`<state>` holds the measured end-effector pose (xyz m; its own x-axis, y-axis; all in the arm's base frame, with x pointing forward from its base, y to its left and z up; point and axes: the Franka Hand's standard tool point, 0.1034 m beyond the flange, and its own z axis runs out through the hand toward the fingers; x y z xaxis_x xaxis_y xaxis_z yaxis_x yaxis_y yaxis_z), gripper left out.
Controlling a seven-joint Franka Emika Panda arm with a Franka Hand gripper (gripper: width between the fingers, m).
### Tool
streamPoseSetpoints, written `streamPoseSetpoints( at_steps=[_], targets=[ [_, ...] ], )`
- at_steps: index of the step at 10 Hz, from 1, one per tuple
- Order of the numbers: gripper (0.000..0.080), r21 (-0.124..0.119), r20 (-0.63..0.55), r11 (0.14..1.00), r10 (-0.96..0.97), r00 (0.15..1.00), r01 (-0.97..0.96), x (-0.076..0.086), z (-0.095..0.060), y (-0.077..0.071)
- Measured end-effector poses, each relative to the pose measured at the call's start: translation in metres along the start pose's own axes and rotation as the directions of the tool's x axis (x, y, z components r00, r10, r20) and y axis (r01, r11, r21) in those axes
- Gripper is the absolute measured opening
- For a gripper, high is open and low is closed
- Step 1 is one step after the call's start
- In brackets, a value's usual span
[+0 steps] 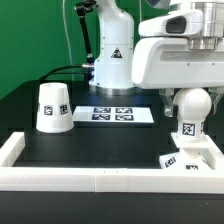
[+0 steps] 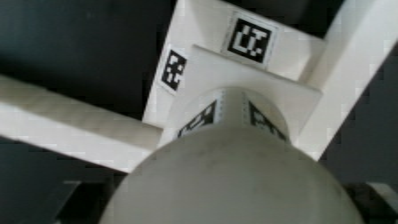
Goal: Assemble lamp
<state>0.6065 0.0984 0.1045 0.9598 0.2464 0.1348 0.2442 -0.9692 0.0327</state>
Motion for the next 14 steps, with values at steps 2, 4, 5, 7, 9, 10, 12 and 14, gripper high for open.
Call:
streamPoseSetpoints(
  at_steps=[2, 4, 5, 7, 9, 10, 12, 14],
  targets=[
    [0.0576, 0.01, 0.001, 0.98, 0.201, 0.98, -0.201, 0.0001, -0.0001, 0.0007],
    [0.0576, 0.018, 0.006, 0.941, 0.337, 0.941, -0.337, -0.0001, 0.0001, 0.0008],
    [0.0576, 0.021, 0.008, 0.924, 0.383, 0.924, -0.383, -0.0002, 0.0001, 0.0008],
    [0.0576, 0.025, 0.012, 0.876, 0.482, 0.876, -0.482, -0.0002, 0.0001, 0.0009],
    [0.0576, 0.031, 0.02, 0.818, 0.574, 0.818, -0.575, -0.0001, 0.0001, 0.0006],
    [0.0576, 0.037, 0.029, 0.752, 0.657, 0.753, -0.658, -0.0003, 0.0001, 0.0004],
    [0.0576, 0.042, 0.043, 0.656, 0.752, 0.657, -0.754, -0.0003, 0.0001, -0.0009],
    [0.0576, 0.031, 0.091, 0.429, 0.898, 0.43, -0.903, -0.002, -0.0005, -0.0069]
  ],
)
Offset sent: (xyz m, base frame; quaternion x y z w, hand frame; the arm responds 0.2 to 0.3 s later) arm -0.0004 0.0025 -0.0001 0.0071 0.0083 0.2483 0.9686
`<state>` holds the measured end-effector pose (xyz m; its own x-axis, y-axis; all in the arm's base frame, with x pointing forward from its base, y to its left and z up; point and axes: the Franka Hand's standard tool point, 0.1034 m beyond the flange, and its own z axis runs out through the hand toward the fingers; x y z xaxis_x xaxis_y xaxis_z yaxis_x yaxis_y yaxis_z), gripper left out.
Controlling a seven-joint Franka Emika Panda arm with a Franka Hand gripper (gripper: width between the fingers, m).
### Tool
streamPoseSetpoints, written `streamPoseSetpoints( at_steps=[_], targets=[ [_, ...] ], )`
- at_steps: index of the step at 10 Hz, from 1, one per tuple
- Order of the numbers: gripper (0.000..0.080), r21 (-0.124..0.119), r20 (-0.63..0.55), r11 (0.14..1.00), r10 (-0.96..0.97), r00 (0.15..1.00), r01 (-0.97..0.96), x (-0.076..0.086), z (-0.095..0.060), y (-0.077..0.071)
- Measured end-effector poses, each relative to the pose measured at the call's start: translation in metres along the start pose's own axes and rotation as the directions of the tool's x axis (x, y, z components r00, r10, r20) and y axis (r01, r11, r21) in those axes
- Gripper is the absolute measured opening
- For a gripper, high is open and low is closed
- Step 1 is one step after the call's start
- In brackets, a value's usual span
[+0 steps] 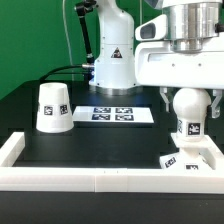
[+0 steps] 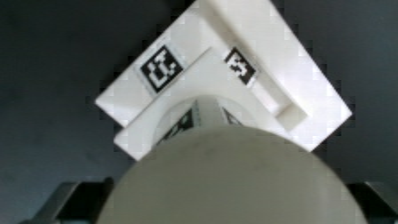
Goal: Assemble lamp
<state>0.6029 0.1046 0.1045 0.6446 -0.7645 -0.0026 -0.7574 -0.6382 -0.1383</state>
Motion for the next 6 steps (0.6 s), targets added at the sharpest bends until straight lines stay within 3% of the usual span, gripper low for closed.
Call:
streamPoseSetpoints(
  at_steps=[2, 6],
  targets=[
    [0.0576, 0.008, 0.03, 0.979, 0.204, 0.978, -0.205, 0.0011, -0.0002, 0.0008],
    [0.0576, 0.003, 0.046, 0.919, 0.393, 0.918, -0.394, 0.0032, -0.0001, 0.0031]
  ],
)
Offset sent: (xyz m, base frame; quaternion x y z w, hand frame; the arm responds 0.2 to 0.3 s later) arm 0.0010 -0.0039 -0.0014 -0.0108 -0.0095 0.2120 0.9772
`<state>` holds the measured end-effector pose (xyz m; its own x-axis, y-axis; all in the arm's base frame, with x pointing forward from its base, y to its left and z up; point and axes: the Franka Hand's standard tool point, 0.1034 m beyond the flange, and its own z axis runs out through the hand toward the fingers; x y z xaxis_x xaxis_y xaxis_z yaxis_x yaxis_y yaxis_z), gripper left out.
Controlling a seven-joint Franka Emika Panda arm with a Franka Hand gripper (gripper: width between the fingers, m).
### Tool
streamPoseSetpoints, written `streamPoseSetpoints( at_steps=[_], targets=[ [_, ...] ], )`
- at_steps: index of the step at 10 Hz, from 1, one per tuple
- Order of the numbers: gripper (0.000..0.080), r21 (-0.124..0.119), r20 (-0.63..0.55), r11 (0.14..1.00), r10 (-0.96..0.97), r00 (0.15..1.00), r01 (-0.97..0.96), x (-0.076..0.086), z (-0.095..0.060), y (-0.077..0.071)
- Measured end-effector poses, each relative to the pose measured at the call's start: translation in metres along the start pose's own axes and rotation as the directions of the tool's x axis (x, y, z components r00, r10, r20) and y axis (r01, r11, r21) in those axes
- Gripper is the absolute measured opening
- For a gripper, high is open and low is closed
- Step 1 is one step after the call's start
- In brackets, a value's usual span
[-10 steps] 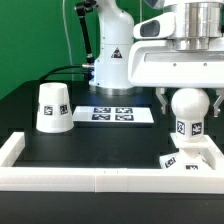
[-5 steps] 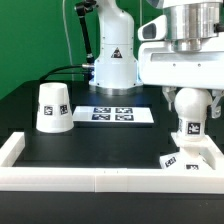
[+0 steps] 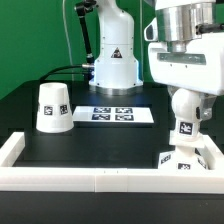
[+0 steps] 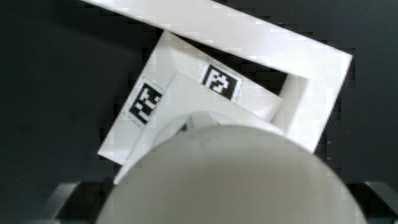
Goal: Assemble lamp
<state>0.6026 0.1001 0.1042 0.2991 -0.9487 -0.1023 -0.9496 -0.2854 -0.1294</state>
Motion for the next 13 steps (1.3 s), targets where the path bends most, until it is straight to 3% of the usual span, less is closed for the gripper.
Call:
streamPoseSetpoints(
  at_steps=[2, 3, 4, 7, 11, 13],
  targets=[
    [0.0576, 0.005, 0.01, 0.997, 0.071, 0.997, -0.071, -0.002, -0.001, -0.001],
    [0.0668, 0.005, 0.011, 0.999, 0.054, 0.998, -0.054, -0.002, 0.0, -0.001],
    [0.0692, 0.005, 0.011, 0.999, 0.035, 0.999, -0.035, -0.005, -0.001, -0.001],
    [0.0698, 0.006, 0.012, 0.997, -0.08, 0.997, 0.08, -0.022, -0.01, 0.005],
    [0.0699, 0.045, -0.007, 0.977, -0.21, 0.978, 0.21, -0.037, -0.059, 0.017],
    [0.0699, 0.05, -0.026, 0.949, -0.31, 0.95, 0.311, -0.034, -0.079, 0.038]
  ],
)
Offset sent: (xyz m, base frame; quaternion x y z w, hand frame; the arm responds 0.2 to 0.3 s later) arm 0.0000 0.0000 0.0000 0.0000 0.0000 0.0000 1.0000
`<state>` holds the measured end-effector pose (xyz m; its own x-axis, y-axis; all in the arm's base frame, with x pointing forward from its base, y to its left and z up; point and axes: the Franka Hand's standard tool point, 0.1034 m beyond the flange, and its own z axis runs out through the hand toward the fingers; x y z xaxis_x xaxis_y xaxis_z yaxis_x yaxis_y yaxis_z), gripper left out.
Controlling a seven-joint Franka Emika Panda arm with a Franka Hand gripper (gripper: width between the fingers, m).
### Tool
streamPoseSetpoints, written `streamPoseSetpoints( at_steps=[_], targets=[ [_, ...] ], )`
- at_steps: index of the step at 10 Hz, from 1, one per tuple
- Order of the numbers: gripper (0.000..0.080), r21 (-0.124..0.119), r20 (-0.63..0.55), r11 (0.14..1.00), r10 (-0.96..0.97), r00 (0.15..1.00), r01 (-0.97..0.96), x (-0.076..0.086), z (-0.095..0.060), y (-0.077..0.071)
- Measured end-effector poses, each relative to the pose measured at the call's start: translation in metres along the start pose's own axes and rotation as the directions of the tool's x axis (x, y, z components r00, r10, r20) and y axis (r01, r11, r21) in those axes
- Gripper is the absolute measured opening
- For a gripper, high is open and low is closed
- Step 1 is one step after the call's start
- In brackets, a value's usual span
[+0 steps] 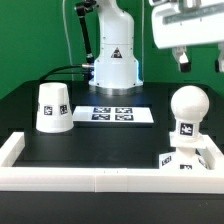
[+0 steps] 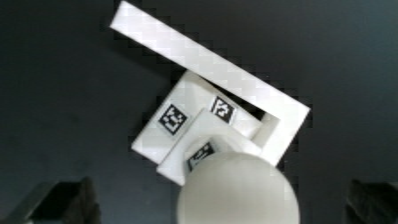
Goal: Assemble lamp
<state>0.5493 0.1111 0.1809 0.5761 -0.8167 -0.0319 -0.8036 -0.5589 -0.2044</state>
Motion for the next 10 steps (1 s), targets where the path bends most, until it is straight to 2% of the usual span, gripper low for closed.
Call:
streamPoseSetpoints(
  at_steps=[1, 2, 4, 7, 9, 10],
  targets=[
    [0.0699, 0.007, -0.002, 1.0, 0.013, 1.0, -0.013, 0.003, -0.004, 0.013],
    [0.0699, 0.006, -0.005, 0.999, 0.048, 0.999, -0.048, 0.006, -0.002, 0.029],
    [0.0699, 0.007, -0.004, 0.999, 0.037, 0.999, -0.037, 0.004, -0.001, 0.025],
    [0.0699, 0.004, -0.003, 0.999, 0.033, 0.999, -0.033, 0.004, 0.0, 0.026],
    [0.0699, -0.048, 0.009, 0.984, -0.172, 0.985, 0.172, 0.002, 0.003, 0.048],
    [0.0699, -0.058, 0.012, 0.97, -0.235, 0.972, 0.235, 0.004, 0.004, 0.057]
  ],
)
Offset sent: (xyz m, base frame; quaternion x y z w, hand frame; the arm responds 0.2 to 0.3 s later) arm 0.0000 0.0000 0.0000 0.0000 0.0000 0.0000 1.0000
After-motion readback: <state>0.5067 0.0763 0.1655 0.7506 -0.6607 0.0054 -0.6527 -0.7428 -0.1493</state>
